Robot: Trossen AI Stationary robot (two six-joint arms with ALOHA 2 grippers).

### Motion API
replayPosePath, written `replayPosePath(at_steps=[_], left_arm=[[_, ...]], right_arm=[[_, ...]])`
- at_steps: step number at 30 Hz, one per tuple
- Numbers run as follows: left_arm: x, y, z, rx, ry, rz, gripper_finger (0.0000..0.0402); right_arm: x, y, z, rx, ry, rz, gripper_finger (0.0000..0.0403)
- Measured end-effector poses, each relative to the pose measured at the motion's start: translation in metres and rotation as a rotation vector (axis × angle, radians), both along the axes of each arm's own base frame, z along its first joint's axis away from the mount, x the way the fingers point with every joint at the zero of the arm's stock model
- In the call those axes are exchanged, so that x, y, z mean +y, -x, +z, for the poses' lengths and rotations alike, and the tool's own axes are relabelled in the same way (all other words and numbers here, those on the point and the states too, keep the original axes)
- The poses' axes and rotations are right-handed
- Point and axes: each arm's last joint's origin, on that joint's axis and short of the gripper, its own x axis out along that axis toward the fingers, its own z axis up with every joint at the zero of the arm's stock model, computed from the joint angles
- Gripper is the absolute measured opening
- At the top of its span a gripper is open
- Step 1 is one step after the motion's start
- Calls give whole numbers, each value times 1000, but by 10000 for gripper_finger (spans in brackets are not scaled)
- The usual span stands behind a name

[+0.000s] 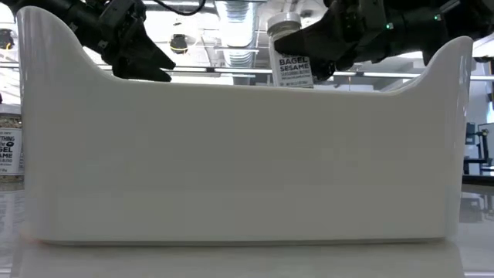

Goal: Sort spices by type
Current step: Put the white seasoning bottle into the gray bin

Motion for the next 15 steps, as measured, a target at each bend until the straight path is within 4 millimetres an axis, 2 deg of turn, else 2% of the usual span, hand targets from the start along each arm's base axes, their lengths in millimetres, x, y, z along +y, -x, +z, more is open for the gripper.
replayPosePath(at_steps=[6, 10, 15], left_arm=[[-2, -3, 14, -39, 15, -43, 240], [-3, -5, 36, -89, 9, -106, 231], [-7, -20, 64, -87, 16, -183, 223]], right_arm=[[-10, -2, -1, 14, -58, -43, 221], [-19, -2, -5, 51, -89, -83, 221], [-22, -2, -6, 60, -93, -97, 221]])
